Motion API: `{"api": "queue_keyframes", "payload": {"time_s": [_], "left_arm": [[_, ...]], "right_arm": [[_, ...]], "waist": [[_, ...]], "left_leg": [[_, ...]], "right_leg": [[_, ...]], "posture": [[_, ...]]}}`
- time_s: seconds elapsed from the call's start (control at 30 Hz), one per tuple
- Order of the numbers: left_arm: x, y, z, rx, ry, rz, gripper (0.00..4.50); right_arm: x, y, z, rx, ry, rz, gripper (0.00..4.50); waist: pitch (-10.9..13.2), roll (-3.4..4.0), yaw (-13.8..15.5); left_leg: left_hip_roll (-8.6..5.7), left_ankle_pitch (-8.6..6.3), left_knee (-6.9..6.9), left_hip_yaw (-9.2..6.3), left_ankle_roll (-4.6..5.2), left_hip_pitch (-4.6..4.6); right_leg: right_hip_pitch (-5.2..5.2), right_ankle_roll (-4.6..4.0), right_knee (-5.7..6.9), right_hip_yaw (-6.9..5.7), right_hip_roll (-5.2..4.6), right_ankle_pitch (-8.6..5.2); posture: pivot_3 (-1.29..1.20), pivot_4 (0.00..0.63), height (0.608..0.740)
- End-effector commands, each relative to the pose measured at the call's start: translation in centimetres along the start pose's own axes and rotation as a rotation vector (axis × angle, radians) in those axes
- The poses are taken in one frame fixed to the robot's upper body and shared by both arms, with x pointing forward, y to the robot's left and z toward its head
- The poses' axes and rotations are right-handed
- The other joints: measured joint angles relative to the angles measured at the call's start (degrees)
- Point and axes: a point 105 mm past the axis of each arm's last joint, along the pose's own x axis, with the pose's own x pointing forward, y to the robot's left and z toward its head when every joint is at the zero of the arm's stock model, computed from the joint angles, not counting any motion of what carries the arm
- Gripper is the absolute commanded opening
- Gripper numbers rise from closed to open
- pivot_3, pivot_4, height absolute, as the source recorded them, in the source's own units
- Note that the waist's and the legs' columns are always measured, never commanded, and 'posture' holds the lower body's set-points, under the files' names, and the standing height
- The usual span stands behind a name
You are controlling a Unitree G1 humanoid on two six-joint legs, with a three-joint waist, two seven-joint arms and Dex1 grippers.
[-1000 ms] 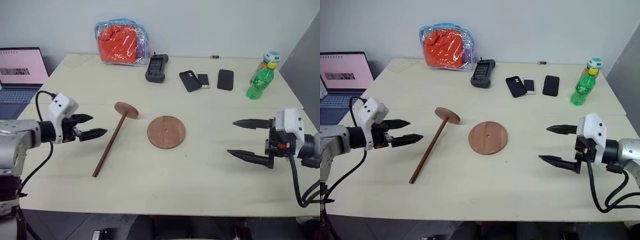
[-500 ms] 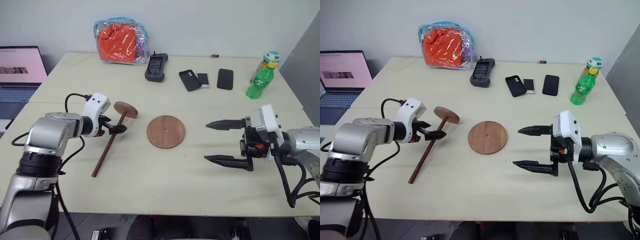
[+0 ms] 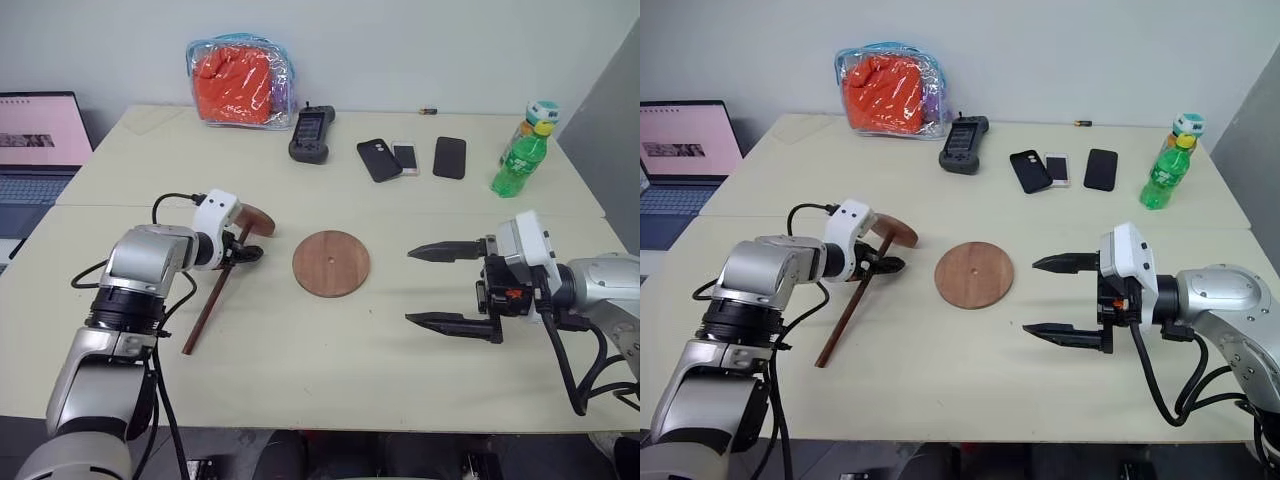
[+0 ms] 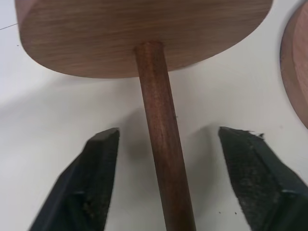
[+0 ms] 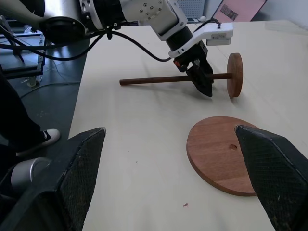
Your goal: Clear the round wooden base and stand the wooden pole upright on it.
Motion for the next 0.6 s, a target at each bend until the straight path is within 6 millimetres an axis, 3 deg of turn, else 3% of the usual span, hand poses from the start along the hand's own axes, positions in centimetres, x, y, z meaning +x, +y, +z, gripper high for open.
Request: {"api": "queue_keyframes", "payload": {"time_s": [0.03,0.4,0.47,0.6], "left_arm": [[-0.4,0.6,1.7,0.04,-0.043,0.028,2.32],[-0.7,0.7,2.2,0.07,-0.067,0.018,0.29],[-1.0,0.6,2.5,0.084,-0.082,0.013,0.28],[-2.8,-0.7,6.3,0.11,-0.299,-0.053,0.28]], "right_arm": [[0.1,0.3,0.9,-0.045,-0.011,0.009,4.5],[-0.2,0.5,0.6,-0.04,0.016,0.006,4.5],[-0.2,0.5,0.5,-0.041,0.021,0.005,4.5],[-0.5,0.4,0.6,-0.048,0.034,-0.002,4.5]], "waist": [[0.0,0.0,0.0],[0.0,0.0,0.0],[0.0,0.0,0.0],[0.0,0.0,0.01]], "left_leg": [[0.0,0.0,0.01,0.0,0.0,-0.02],[0.0,0.0,0.02,-0.02,-0.01,-0.07],[0.0,0.0,0.02,-0.02,-0.01,-0.08],[0.03,0.01,0.06,-0.04,-0.02,-0.17]], "right_leg": [[-0.01,0.0,0.0,0.0,0.0,0.0],[-0.05,0.0,0.01,-0.02,-0.06,0.0],[-0.05,0.0,0.01,-0.03,-0.06,0.0],[-0.11,0.0,0.02,-0.04,-0.07,0.0]], "posture": [[0.0,0.15,0.74],[0.0,0.15,0.74],[0.0,0.15,0.74],[0.0,0.15,0.74]]}}
